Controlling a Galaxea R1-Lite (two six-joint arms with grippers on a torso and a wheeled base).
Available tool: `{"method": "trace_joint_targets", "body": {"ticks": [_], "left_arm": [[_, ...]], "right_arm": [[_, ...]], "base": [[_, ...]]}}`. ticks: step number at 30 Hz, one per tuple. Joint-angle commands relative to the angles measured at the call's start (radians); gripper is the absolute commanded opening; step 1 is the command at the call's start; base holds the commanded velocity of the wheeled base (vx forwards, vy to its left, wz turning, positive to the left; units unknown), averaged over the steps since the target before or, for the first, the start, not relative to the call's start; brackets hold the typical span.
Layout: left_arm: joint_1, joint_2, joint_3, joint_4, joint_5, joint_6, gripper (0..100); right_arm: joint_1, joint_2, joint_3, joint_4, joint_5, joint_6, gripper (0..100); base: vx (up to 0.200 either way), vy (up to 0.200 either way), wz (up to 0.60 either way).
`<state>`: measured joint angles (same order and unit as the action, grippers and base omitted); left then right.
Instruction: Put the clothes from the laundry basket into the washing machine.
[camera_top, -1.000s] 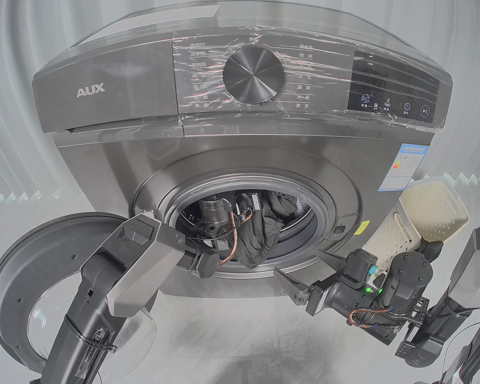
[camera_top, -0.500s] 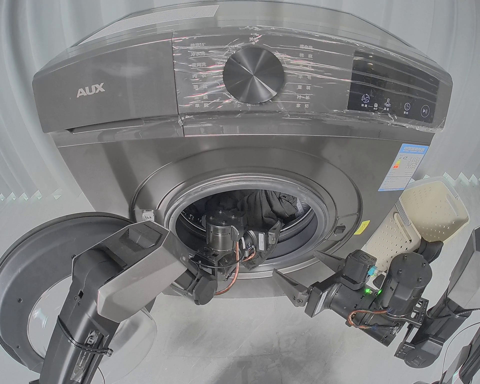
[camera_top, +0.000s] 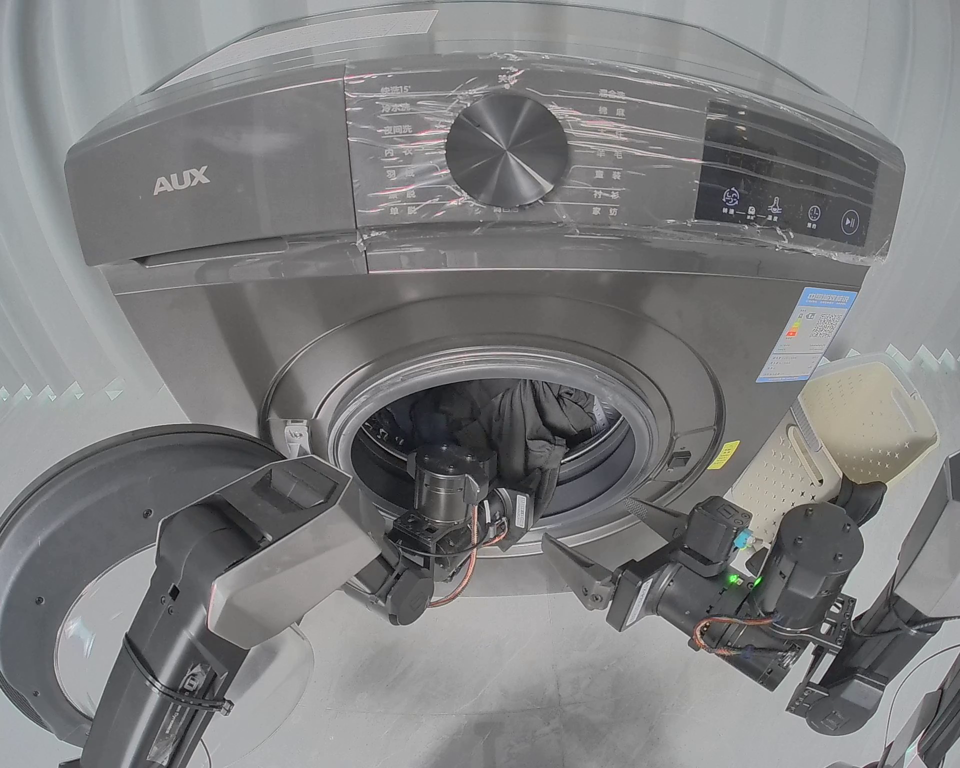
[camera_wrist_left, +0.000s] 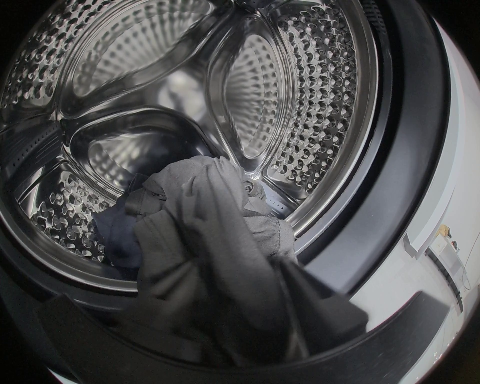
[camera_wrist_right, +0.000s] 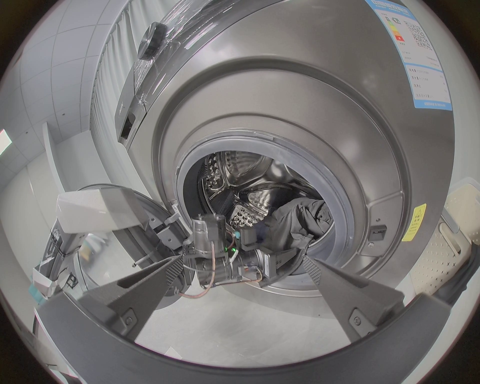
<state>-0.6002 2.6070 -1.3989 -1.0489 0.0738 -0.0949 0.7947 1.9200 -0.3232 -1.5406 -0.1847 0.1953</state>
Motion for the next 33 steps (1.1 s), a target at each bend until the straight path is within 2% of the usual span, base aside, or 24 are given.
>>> {"method": "trace_joint_targets", "body": {"ticks": [1,8,11,16,22,24,33], "left_arm": [[-0.001,0.021,-0.005,-0.003,-0.002,0.004,0],[0.008,0.050,-0.198,-0.011,0.021,-0.008,0],[0.030,0.074,-0.276,-0.020,0.053,-0.003,0],[0.048,0.107,-0.397,-0.023,0.061,-0.003,0],[0.069,0.173,-0.601,-0.011,0.096,-0.005,0],[0.082,0.183,-0.601,-0.006,0.109,-0.002,0],[0.100,0.188,-0.601,-0.014,0.109,-0.003,0]], "right_arm": [[0.000,-0.004,-0.020,-0.001,0.001,0.003,100],[0.000,-0.007,-0.023,-0.001,0.001,0.004,100],[0.000,-0.007,-0.023,-0.001,0.001,0.003,100],[0.000,-0.009,-0.022,-0.001,0.001,0.004,100],[0.001,-0.007,-0.017,-0.001,0.001,0.003,100],[0.003,-0.007,-0.017,-0.001,0.001,0.003,100],[0.008,-0.006,-0.014,-0.001,0.001,0.004,100]], "base": [[0.000,0.000,0.00],[0.000,0.000,0.00],[0.000,0.000,0.00],[0.000,0.000,0.00],[0.000,0.000,0.00],[0.000,0.000,0.00],[0.000,0.000,0.00]]}}
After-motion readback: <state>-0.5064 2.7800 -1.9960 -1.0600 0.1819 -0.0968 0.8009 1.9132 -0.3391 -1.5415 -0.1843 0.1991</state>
